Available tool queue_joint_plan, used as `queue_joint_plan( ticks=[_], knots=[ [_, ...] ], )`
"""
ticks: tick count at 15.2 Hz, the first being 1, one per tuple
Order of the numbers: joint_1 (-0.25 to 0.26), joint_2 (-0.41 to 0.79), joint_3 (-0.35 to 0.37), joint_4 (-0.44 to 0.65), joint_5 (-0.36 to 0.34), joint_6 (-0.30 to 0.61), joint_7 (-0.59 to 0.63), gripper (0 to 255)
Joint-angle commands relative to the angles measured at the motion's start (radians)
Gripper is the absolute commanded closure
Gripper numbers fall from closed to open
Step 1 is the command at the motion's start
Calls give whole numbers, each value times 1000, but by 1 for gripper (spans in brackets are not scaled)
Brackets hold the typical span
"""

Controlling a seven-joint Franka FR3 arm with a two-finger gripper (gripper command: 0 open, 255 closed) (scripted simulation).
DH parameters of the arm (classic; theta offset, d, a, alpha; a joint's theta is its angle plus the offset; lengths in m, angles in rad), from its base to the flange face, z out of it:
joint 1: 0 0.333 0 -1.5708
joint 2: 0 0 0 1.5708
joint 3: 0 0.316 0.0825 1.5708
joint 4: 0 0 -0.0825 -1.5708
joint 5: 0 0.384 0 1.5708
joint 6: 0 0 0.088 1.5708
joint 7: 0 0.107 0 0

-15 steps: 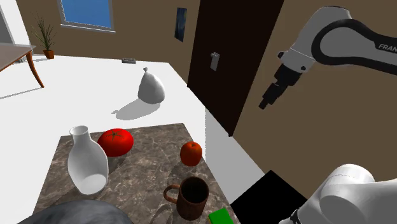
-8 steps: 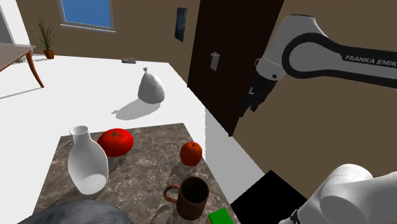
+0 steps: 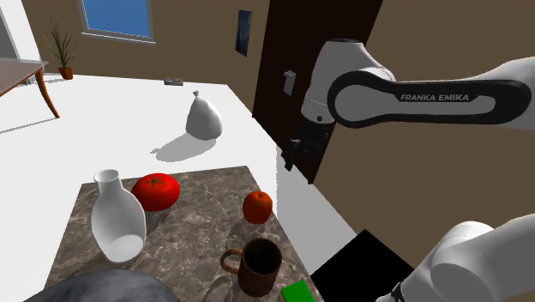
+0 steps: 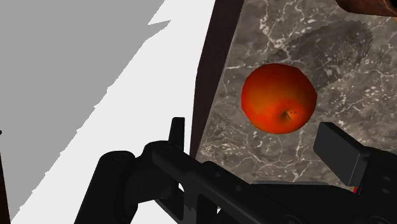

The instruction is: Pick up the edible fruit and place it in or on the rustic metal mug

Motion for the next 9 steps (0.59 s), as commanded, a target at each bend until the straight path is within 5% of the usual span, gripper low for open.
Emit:
queue_joint_plan(
  ticks=[1, 9],
  knots=[
    [-8, 86, 48, 41, -23, 27, 77, 0],
    [-5, 431, 176, 243, -191, 57, 383, 0]
  ],
)
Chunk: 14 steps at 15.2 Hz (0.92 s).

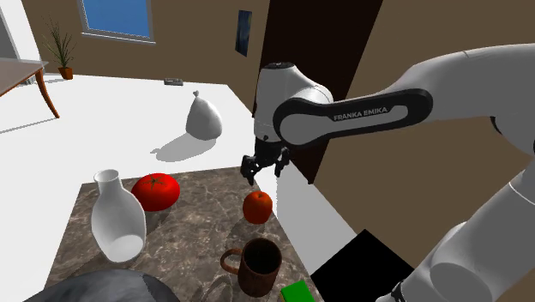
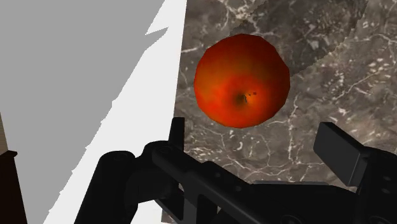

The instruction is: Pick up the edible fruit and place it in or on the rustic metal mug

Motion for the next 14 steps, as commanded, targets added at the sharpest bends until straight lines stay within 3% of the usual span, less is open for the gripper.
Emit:
queue_joint_plan(
  ticks=[1, 8, 14],
  knots=[
    [4, 63, 9, 32, -35, 11, 45, 0],
    [3, 92, 5, -27, -56, 95, 60, 0],
    [3, 92, 5, -27, -56, 95, 60, 0]
  ],
)
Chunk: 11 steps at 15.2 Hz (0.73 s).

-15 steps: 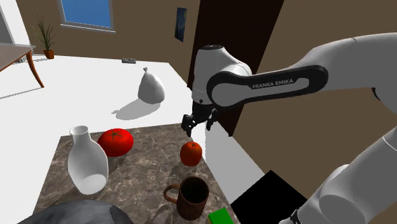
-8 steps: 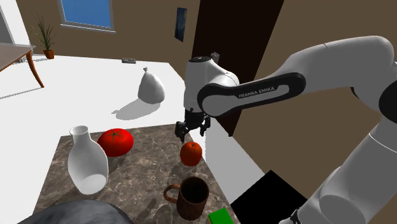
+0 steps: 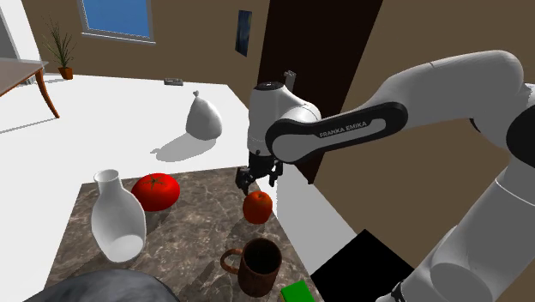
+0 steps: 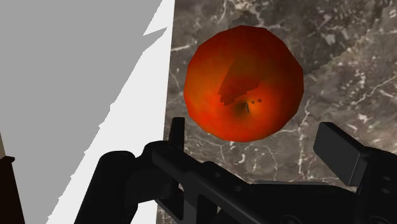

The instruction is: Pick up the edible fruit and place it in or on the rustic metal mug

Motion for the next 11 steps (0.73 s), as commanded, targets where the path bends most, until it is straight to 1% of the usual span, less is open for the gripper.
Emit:
queue_joint_plan(
  ticks=[1, 2, 11],
  knots=[
    [0, 0, 0, 0, 0, 0, 0, 0],
    [0, 0, 0, 0, 0, 0, 0, 255],
    [0, 0, 0, 0, 0, 0, 0, 255]
  ],
)
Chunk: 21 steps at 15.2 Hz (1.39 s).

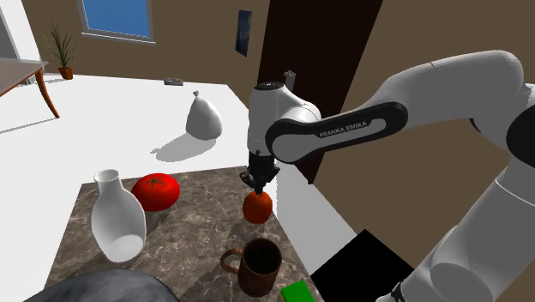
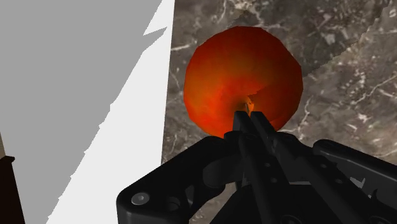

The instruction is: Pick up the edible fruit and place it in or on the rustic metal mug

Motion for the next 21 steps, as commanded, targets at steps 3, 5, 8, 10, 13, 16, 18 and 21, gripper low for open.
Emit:
queue_joint_plan(
  ticks=[3, 5, 8, 10, 13, 16, 18, 21],
  knots=[
    [-1, -17, 0, 22, 12, -37, -11, 255],
    [-2, -28, 0, 39, 19, -63, -18, 255],
    [-2, -43, -1, 65, 29, -101, -28, 255],
    [-3, -51, -1, 83, 34, -126, -34, 255],
    [-3, -62, -2, 113, 41, -164, -42, 255],
    [-4, -71, -3, 144, 47, -203, -49, 255],
    [-4, -75, -3, 166, 50, -229, -53, 255],
    [-5, -80, -4, 201, 53, -268, -58, 255]
  ],
)
